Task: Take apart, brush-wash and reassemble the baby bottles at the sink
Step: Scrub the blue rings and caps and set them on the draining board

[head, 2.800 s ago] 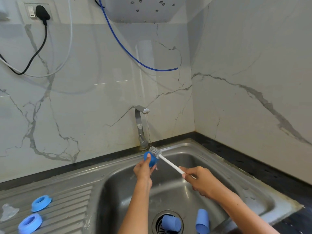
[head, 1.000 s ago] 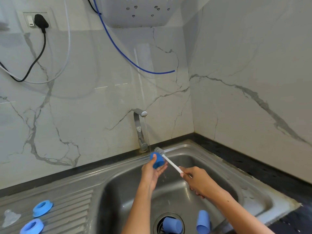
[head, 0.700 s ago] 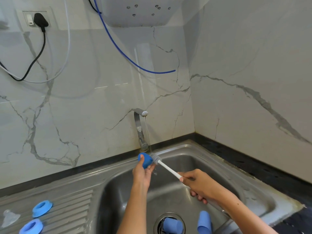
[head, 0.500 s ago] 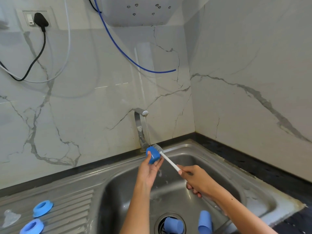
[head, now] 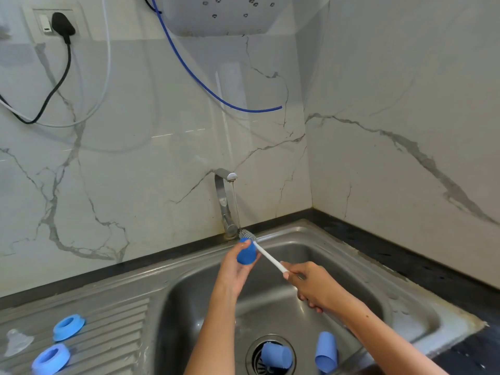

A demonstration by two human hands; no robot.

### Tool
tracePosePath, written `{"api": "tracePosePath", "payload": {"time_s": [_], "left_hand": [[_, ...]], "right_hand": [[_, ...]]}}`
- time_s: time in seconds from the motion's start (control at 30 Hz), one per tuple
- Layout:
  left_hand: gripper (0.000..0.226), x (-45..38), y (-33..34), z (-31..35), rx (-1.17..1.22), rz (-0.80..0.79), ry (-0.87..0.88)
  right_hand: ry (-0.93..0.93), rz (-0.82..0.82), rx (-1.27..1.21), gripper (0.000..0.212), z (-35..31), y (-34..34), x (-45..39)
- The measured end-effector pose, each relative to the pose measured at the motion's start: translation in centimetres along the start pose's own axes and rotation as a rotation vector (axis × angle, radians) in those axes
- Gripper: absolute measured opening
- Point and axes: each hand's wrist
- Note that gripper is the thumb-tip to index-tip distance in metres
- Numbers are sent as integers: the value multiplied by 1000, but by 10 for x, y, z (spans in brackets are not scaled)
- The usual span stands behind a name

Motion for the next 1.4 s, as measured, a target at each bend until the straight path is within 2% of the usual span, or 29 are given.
{"api": "tracePosePath", "payload": {"time_s": [0.1,0.3,0.4,0.53,0.7,0.87,0.97,1.13,1.3,1.4], "left_hand": [[9,3,3,-4,-126,25,53],[12,-3,-6,4,-151,143,198],[12,-2,-9,4,-184,117,142],[32,-4,-13,-2,-305,97,127],[46,-2,-10,-5,-486,161,303],[54,-2,-13,2,-665,256,493],[63,-1,-14,-2,-832,237,505],[59,5,-5,-14,-950,115,489],[46,8,-8,-5,-829,193,570],[41,6,-9,-8,-873,174,560]], "right_hand": [[1,-11,-19,39,0,-5,1],[-40,-12,-9,36,1,-17,12],[-29,-11,10,35,8,-20,14],[-6,35,44,36,9,-17,8],[-17,30,104,35,3,-17,4],[-41,-4,148,22,9,-18,14],[-51,20,196,34,12,-16,12],[-93,86,298,40,4,-9,7],[-108,25,303,35,2,-9,14],[-108,30,350,36,4,-11,18]]}}
Point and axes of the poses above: each hand's wrist, its own x-axis away from the middle knuckle, its own y-axis out of the palm, z = x × y, and after that the axes turned 13 degrees about x, right-handed
